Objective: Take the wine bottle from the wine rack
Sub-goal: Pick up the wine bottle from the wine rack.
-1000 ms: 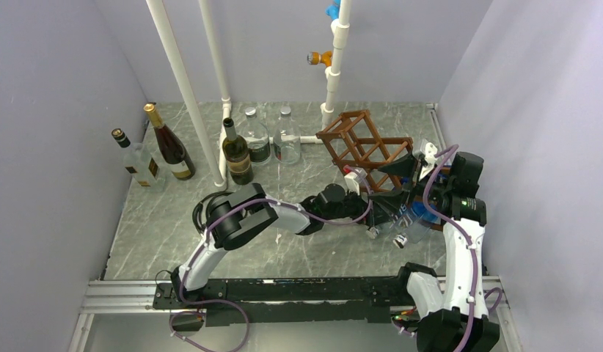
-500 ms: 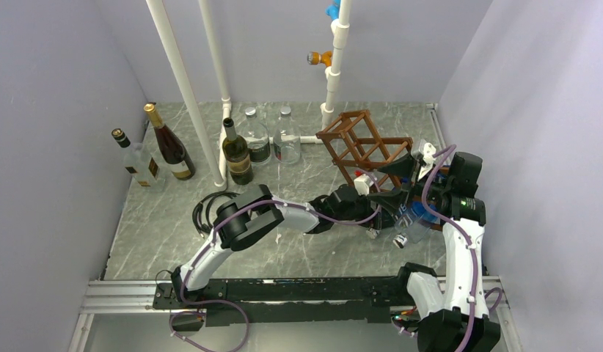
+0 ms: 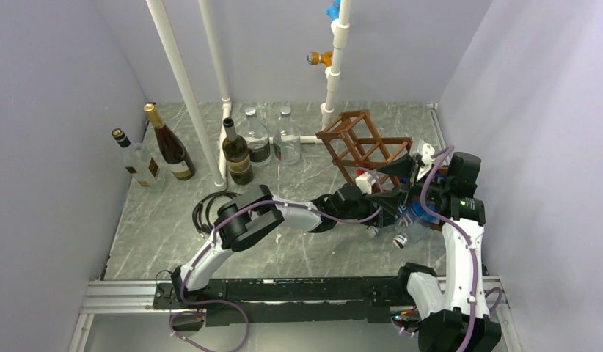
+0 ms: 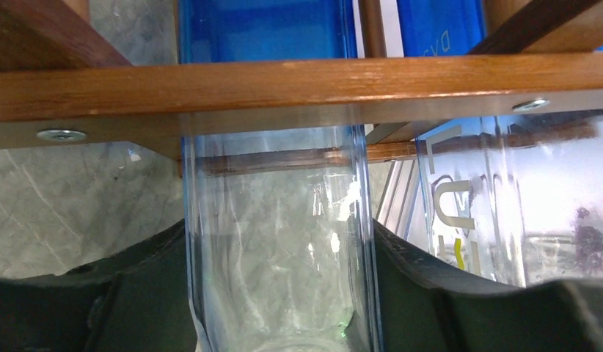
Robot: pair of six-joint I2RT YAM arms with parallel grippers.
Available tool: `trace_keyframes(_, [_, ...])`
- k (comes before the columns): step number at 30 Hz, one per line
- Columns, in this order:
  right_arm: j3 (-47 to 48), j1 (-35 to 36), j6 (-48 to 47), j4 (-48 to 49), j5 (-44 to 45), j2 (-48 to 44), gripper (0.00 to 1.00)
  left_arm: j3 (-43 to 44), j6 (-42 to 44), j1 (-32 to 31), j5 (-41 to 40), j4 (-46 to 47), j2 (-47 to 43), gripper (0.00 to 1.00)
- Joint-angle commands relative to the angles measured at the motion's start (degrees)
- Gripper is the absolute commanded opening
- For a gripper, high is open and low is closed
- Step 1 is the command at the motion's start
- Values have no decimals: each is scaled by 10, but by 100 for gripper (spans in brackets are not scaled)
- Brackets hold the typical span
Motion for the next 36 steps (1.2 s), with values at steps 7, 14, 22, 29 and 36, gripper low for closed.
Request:
trace_keyframes(7, [0,5,-21,10,1,-8,100,-2,13,-4,-16,-1,-24,24])
trace_keyframes(14, [-1,7,-25,9,5,-9,100,-41,22,-5,-31,17,-63,2])
trace_keyframes(22, [-3,9,-27,8,8,-8,100,-86,19,-8,-53,29,-114,0])
trace_keyframes(29, [-4,9,-29,7,10,-8,100,-121,27,-8,-64,41,-147,0])
trace_keyframes(36, [-3,10,-33,6,11,-9,100,-164,44,-8,-68,57,-181,0])
